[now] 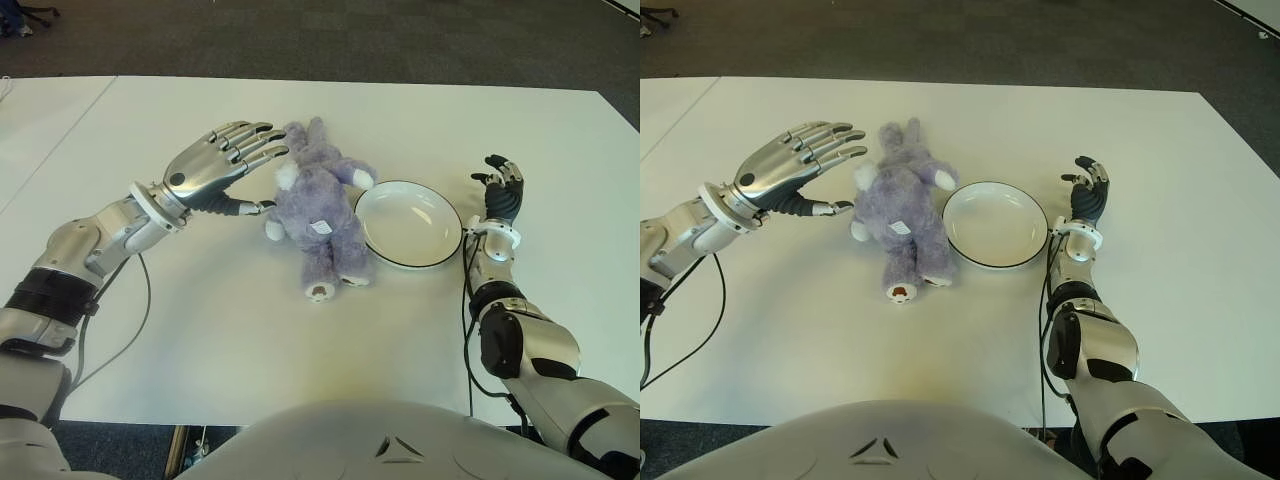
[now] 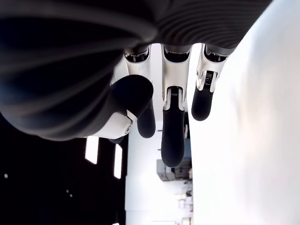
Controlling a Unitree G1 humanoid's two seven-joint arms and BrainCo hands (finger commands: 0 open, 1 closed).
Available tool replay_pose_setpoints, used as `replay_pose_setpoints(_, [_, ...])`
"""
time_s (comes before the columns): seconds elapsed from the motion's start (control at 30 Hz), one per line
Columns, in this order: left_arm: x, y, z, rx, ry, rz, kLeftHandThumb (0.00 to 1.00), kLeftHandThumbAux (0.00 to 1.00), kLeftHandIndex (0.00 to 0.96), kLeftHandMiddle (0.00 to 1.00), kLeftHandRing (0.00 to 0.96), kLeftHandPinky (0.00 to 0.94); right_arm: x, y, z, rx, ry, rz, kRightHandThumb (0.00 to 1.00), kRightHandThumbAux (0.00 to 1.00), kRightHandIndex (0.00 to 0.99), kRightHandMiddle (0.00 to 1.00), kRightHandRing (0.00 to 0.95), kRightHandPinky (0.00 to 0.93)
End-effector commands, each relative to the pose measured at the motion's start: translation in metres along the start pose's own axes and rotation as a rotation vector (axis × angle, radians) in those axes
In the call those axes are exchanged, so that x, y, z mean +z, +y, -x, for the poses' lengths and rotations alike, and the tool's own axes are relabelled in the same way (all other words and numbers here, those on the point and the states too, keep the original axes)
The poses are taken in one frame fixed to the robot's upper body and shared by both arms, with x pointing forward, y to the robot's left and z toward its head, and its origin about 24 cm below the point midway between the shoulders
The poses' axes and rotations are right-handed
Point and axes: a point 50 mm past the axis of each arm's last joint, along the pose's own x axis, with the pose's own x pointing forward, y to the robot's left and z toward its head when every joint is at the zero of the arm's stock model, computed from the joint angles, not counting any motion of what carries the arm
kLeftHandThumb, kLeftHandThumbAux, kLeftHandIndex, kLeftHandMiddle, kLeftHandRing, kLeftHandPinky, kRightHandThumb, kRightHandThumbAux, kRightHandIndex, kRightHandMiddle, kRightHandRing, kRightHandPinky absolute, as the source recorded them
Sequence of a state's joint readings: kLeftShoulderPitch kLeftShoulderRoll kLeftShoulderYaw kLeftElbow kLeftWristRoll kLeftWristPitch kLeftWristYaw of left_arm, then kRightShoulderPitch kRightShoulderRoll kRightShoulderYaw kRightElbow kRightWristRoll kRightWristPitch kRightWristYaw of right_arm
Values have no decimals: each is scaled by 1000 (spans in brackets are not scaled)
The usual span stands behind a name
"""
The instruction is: Put the doll into the plate.
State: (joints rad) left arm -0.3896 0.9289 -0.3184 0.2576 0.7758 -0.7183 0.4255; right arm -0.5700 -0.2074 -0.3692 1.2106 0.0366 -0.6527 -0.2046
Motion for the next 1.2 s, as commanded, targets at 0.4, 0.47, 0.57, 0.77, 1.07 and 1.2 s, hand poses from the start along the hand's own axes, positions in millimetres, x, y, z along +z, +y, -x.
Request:
replay_pose_setpoints(0.4, [12,2,-1,265,-10,98,215,258,0,0,0,0,-98,-8,90,9,467,73,1000,665,182,321,459,251])
replay_pose_setpoints(0.47, [12,2,-1,266,-9,98,209,261,0,0,0,0,-98,-7,90,4,464,70,1000,665,181,320,459,229])
replay_pose_setpoints(0.57, [11,3,0,257,-9,88,207,261,0,0,0,0,-96,-7,90,-7,447,68,1000,665,192,317,458,212])
replay_pose_setpoints(0.77, [9,6,2,231,-4,67,215,251,0,0,0,0,-96,-6,90,1,445,51,1000,664,203,315,459,209])
replay_pose_setpoints(1.07, [8,10,2,206,4,53,213,245,0,0,0,0,-96,-5,90,0,446,44,1000,663,219,336,460,216])
replay_pose_setpoints(1.2, [14,5,-1,197,-6,79,201,254,0,0,0,0,-96,-3,90,3,443,47,1000,662,226,348,460,223])
